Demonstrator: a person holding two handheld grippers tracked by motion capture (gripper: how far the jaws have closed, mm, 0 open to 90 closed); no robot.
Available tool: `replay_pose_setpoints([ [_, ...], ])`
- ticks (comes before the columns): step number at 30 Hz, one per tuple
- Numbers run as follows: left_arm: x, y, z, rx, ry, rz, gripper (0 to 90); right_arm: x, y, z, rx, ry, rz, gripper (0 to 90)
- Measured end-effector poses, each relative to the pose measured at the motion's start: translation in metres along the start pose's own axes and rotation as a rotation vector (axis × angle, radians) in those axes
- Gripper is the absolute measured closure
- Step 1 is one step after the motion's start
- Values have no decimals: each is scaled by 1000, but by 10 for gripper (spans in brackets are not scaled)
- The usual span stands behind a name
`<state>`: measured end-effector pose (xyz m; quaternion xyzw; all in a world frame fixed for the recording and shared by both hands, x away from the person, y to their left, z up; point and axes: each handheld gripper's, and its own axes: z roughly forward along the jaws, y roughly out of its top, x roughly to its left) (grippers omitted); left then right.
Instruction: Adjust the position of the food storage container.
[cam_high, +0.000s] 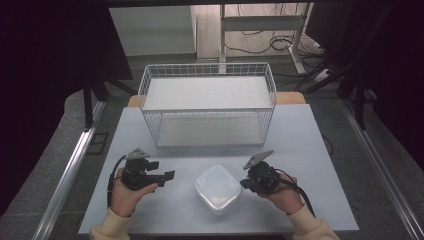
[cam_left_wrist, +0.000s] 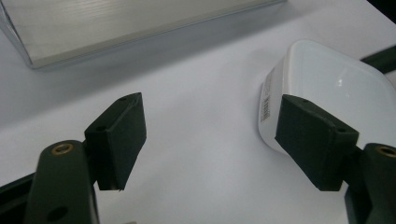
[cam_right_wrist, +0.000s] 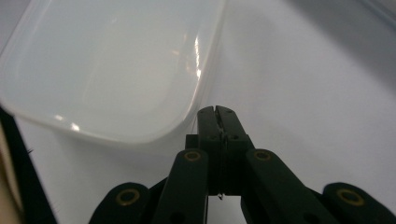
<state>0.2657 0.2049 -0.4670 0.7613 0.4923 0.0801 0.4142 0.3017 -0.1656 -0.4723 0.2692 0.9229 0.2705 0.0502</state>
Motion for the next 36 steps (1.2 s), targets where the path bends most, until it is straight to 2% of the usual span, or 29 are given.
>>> replay_pose_setpoints([
  [4,0,-1,0,2,2,0,240,16,-4,3,19,35,-6,893],
  [5,0,-1,1,3,2,0,240,23,-3,5,31,48,-22,893],
  [6,-1,-1,1,5,-1,-1,240,23,-3,5,31,48,-22,893],
  [7,-2,-2,2,10,-2,3,240,31,-3,7,42,61,-35,893],
  [15,-2,-2,3,11,-5,0,240,50,1,12,42,92,-88,893],
  [22,-2,-3,3,12,-6,2,240,46,0,9,32,90,-71,893],
  [25,-3,-3,3,11,-7,3,240,41,0,3,4,73,-61,893],
  [27,-3,-3,4,12,-8,3,240,33,-2,-4,-36,49,-40,893],
  [28,-3,-3,4,12,-8,3,241,33,-2,-4,-36,49,-40,893],
  [29,-4,-3,4,10,-9,3,241,27,-5,-8,-60,38,-10,893],
  [30,-4,-3,4,10,-9,3,241,27,-5,-8,-60,38,-10,893],
  [31,-4,-3,3,10,-10,4,241,21,-8,-12,-84,32,27,889],
  [32,-5,-3,3,11,-11,3,241,21,-8,-12,-84,32,27,889],
  [34,-4,-4,3,12,-12,2,241,15,-11,-16,-116,26,63,839],
  [36,-4,-5,3,12,-14,0,241,10,-15,-19,-143,22,88,725],
])
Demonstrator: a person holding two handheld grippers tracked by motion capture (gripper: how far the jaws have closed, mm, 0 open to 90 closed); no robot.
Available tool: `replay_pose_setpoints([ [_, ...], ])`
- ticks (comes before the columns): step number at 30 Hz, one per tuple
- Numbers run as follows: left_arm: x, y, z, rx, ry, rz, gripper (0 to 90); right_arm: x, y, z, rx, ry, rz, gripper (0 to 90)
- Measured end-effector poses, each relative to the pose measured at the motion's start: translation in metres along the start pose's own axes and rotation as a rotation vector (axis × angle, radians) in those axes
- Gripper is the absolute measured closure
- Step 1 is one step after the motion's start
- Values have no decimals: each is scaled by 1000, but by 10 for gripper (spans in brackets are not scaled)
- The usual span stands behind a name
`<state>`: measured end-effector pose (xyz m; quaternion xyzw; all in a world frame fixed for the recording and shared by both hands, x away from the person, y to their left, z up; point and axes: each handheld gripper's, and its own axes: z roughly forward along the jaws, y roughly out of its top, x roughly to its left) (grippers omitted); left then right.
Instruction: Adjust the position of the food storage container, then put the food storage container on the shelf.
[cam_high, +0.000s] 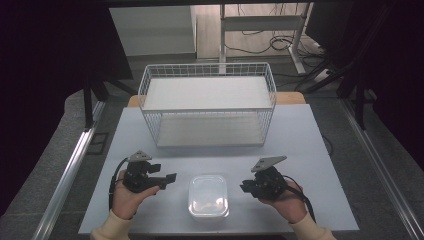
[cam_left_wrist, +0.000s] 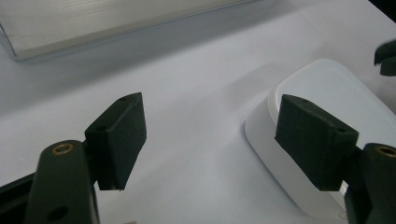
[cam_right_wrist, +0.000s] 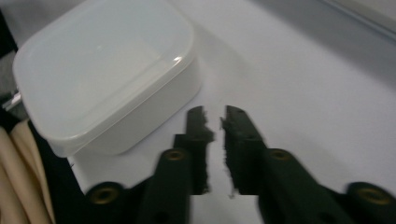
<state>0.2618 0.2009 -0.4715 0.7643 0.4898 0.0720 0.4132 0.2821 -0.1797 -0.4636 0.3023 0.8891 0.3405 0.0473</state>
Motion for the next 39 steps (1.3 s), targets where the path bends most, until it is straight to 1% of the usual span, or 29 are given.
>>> replay_pose_setpoints([
  [1,0,-1,0,-1,-1,-4,241,-4,-2,-3,-37,-11,40,579],
  [2,0,-1,0,-1,-1,-4,241,-4,-2,-3,-37,-11,40,579],
  [3,0,-1,-1,0,0,-4,241,-6,-2,-5,-56,-8,67,535],
  [4,0,-1,-1,-1,-1,-4,241,-11,-4,-8,-91,25,119,476],
  [5,-1,-2,-1,-2,-2,-4,241,-14,-5,-10,-117,51,154,435],
  [6,-2,-2,-2,-2,-7,-4,241,-16,-6,-12,-141,61,182,402],
  [7,-2,-2,-2,-3,-9,-4,241,-18,-8,-13,-160,57,205,374],
  [8,-3,-2,-2,-2,-11,-3,241,-19,-9,-14,-168,46,210,358],
  [11,-5,-2,-2,-5,-16,-1,241,-19,-12,-17,-188,-21,207,301],
  [13,-5,-2,-2,-5,-21,-4,241,-19,-12,-17,-183,-33,210,279],
  [18,-6,-2,-2,-9,-37,-15,240,-20,-12,-15,-181,-23,245,233],
  [21,-8,-3,-2,-13,-43,-19,238,-21,-12,-12,-183,-5,268,213],
  [24,-10,-3,-4,-22,-51,-28,237,-21,-11,-11,-183,3,273,203],
  [25,-10,-3,-5,-28,-59,-37,237,-20,-11,-11,-189,18,276,202],
  [26,-10,-3,-5,-28,-59,-37,237,-20,-11,-11,-189,18,276,202],
  [27,-10,-3,-5,-17,-58,-55,237,-19,-11,-10,-196,41,286,207],
  [28,-10,-3,-5,-17,-58,-55,236,-19,-11,-10,-196,41,286,207],
  [29,-11,-4,-4,-16,-62,-68,236,-18,-11,-9,-200,55,298,209],
  [32,-13,-4,-2,-13,-90,-92,236,-16,-12,-6,-213,98,335,218],
  [33,-14,-4,-1,-11,-102,-99,235,-15,-12,-5,-212,104,342,219],
  [37,-17,-5,3,-7,-149,-123,234,-10,-11,1,-197,112,339,220],
  [39,-18,-6,5,-6,-162,-137,234,-8,-11,4,-190,119,342,220],
])
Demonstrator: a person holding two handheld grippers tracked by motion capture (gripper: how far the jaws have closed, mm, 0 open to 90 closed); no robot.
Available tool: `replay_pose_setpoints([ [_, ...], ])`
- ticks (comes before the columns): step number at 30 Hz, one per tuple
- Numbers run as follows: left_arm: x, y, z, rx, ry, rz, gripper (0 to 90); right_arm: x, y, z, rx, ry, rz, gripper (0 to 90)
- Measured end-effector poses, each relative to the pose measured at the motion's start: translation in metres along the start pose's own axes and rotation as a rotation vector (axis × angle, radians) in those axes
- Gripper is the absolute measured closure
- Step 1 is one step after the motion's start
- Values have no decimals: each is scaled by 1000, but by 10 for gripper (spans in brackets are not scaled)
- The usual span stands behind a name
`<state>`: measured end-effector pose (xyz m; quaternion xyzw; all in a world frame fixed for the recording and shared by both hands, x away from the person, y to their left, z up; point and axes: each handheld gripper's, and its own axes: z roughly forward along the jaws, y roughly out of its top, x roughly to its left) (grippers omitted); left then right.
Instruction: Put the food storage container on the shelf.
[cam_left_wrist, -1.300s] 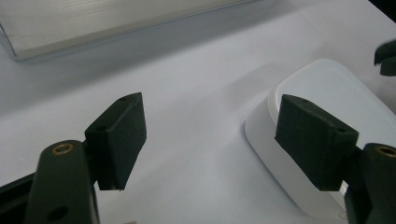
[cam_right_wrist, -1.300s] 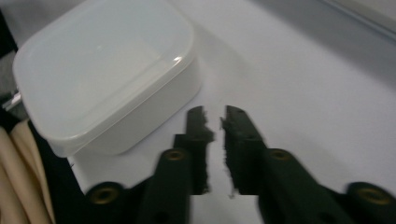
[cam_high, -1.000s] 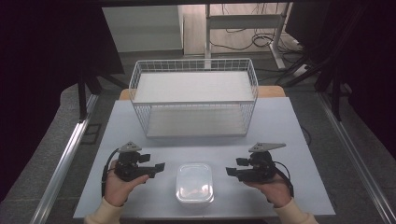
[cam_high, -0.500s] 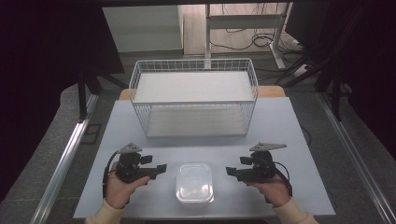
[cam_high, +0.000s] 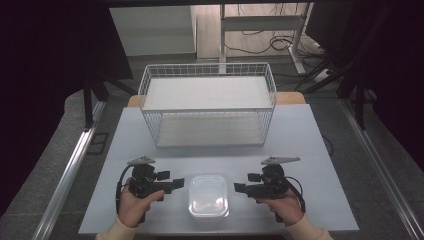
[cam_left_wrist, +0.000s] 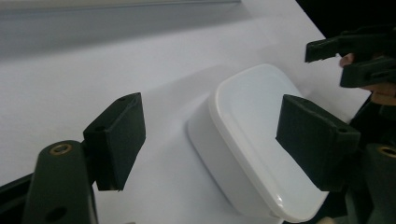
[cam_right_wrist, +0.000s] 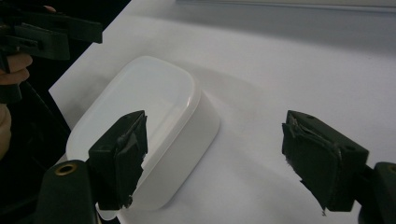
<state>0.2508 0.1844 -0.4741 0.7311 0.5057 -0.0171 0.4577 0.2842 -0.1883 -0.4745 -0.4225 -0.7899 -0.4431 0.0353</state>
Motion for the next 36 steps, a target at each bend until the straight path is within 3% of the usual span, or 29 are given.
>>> replay_pose_setpoints([
  [7,-3,-5,13,32,-27,-15,232,5,-2,10,26,17,18,228],
  [12,-3,-7,15,22,-80,-45,233,9,-3,15,19,42,63,229],
  [21,-2,-10,21,48,-81,-65,234,11,-5,23,28,61,104,249],
  [36,3,-20,33,79,-164,-164,289,11,-14,36,48,114,189,370],
])
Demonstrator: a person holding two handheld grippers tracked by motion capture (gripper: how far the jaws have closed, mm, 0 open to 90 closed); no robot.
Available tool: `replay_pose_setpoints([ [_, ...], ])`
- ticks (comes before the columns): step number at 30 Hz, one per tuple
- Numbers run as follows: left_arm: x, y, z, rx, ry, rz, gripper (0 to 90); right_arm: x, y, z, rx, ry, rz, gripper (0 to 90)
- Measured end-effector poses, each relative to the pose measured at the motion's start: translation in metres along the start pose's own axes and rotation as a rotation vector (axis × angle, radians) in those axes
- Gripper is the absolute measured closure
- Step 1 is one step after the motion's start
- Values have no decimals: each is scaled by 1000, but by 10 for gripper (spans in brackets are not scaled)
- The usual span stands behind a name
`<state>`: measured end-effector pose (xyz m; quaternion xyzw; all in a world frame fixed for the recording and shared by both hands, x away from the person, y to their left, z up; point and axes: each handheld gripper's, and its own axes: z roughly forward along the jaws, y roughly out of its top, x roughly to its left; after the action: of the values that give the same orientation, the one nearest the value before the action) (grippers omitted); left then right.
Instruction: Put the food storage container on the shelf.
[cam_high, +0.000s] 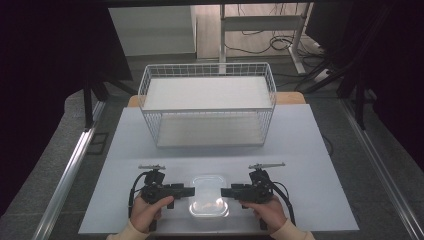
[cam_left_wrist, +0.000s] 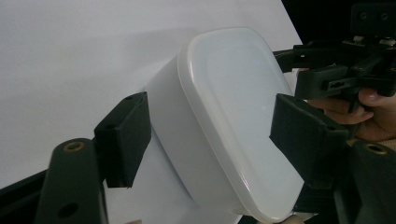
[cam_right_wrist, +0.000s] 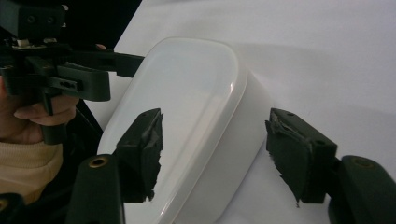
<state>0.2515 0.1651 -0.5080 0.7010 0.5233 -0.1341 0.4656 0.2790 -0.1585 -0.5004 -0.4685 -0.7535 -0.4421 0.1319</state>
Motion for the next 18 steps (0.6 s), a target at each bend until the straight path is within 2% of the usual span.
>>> replay_pose_setpoints([
  [3,1,-2,1,10,0,4,307,-1,-1,1,0,13,9,398],
  [7,5,-4,6,23,-28,-27,381,-1,-3,3,8,24,12,469],
  [8,6,-6,6,31,-40,-38,400,0,-4,2,0,30,17,519],
  [9,6,-6,6,31,-40,-38,413,0,-4,2,0,30,17,519],
  [10,7,-7,7,30,-61,-60,439,-1,-6,1,-2,44,30,569],
  [12,8,-7,8,30,-67,-67,490,-1,-7,1,-2,55,47,589],
  [14,9,-7,9,34,-87,-80,508,-2,-7,1,-4,59,54,600],
  [18,10,-8,7,22,-91,-110,545,-4,-7,0,-13,71,87,643],
])
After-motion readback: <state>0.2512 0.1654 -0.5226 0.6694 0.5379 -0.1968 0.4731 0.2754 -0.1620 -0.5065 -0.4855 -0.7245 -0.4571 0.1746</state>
